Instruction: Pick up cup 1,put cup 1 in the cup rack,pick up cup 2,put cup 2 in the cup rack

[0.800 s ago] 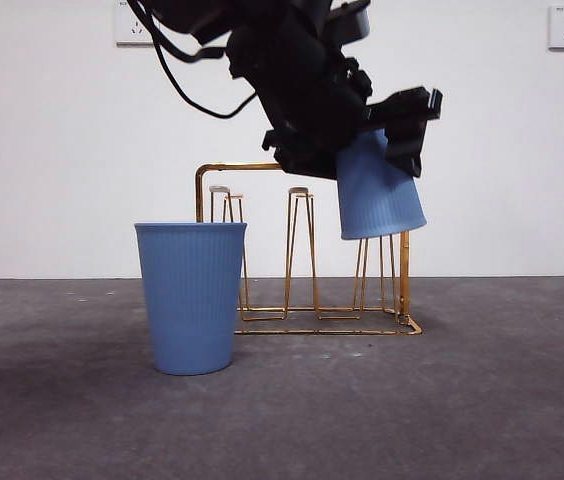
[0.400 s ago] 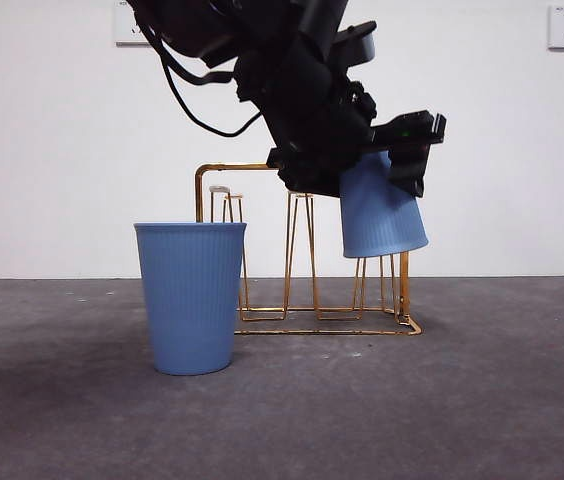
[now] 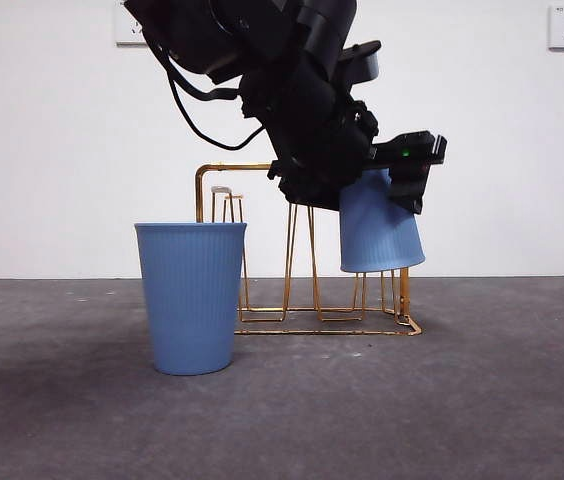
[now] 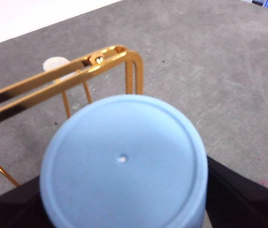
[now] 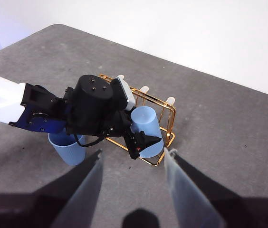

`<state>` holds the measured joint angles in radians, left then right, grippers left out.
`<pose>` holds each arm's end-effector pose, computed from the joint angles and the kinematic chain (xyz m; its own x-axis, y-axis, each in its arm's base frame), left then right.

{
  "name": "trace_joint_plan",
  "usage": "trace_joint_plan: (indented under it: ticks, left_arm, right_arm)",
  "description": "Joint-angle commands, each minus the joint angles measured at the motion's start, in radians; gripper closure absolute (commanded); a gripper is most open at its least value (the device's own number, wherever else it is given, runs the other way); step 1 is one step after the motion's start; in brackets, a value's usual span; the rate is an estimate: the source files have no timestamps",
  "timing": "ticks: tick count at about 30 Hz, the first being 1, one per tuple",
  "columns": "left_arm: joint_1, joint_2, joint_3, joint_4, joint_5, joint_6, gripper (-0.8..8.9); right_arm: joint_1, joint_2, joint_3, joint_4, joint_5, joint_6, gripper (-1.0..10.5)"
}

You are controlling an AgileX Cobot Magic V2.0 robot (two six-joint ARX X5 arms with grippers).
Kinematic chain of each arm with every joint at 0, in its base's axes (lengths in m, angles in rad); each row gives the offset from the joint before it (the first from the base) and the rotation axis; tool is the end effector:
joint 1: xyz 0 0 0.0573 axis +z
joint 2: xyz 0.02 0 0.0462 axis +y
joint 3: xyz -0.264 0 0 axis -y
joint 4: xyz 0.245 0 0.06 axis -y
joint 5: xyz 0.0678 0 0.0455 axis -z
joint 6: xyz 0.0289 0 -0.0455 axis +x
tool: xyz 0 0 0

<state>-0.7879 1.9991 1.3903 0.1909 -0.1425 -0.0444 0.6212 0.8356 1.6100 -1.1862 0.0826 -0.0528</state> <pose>0.3225 -0.3183 0.2136 0.7388 -0.5411 -0.4017 0.5968 0.8022 0.0170 0.0539 0.0357 0.4749 0.7907 0.4644 -0.3989 -0.5350 0.8409 -0.0813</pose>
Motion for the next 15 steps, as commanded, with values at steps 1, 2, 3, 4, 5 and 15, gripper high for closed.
trace_joint_plan:
  ticks: [1,2,3,4,5,15]
  left_arm:
    - [0.0,0.041,-0.006,-0.035,0.011,-0.003,8.22]
    - [-0.001,0.044,-0.006,-0.041,0.011,-0.003,8.22]
    - [-0.001,0.045,-0.006,-0.051,0.011,-0.003,8.22]
    - [-0.001,0.047,-0.006,-0.066,0.011,-0.003,8.22]
    - [-0.001,0.047,-0.006,-0.074,0.011,-0.003,8.22]
    - [-0.001,0.047,-0.006,-0.163,0.019,-0.004,8.11]
  right_arm:
    - [0.0,-0.002,-0.005,0.004,0.003,-0.006,7.3]
    - [0.0,-0.002,-0.005,0.004,0.003,-0.008,7.3]
    - [0.0,-0.002,-0.005,0.005,0.003,-0.008,7.3]
    - [0.0,-0.001,-0.005,0.004,0.003,-0.009,7.3]
    - [0.0,-0.001,-0.005,0.004,0.003,-0.009,7.3]
    - [0.0,0.0,-0.005,0.004,0.003,-0.022,7.3]
